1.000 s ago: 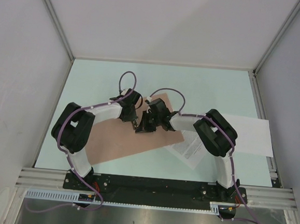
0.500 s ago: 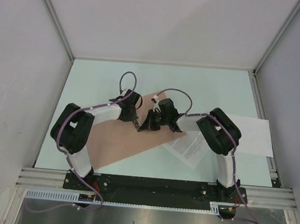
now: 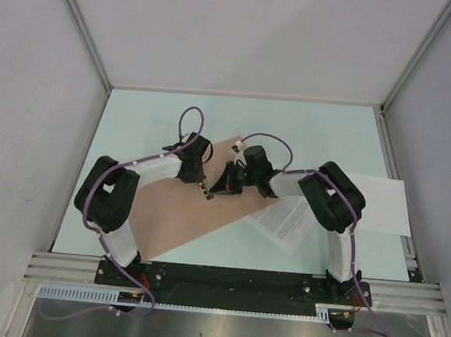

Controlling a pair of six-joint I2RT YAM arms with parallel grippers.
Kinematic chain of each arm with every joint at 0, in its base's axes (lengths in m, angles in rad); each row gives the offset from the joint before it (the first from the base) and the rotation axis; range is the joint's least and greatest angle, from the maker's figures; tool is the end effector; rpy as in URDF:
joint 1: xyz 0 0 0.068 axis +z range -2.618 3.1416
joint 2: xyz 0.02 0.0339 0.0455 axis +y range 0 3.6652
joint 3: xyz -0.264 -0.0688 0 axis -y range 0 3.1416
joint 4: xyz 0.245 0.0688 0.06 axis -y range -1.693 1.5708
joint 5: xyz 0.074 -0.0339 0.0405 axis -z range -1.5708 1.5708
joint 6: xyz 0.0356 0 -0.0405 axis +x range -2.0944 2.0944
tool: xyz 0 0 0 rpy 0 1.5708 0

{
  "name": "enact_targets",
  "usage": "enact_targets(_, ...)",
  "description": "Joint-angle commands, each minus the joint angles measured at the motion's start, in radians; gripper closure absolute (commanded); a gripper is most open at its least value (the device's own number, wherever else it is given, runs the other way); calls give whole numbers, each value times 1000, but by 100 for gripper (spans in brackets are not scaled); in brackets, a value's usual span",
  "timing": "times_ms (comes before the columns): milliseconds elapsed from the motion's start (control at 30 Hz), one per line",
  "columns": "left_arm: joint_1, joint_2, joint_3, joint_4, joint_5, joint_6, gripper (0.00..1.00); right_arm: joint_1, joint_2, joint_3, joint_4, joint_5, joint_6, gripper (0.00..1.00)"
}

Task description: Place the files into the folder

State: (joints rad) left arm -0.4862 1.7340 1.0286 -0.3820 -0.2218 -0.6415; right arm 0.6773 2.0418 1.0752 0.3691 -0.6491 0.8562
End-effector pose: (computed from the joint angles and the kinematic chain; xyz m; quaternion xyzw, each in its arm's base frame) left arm 0.3033 -0.1514 0.1646 -0.1013 0.9600 -0.0363 0.2585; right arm 0.3083 0.2756 0.1236 -0.0737 0.8477 0.5105 0.1237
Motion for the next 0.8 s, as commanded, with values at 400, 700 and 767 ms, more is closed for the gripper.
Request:
enact_targets(400, 81, -414, 4, -179, 24, 118, 48, 19, -28, 25, 11, -18, -20, 44)
enact_targets(700, 127, -703, -85, -205, 67, 197, 31, 102, 33, 144, 76, -24, 0, 28)
enact_targets(767, 129, -767, -96, -215, 75, 200, 29, 113, 49, 204, 76, -12, -11, 28)
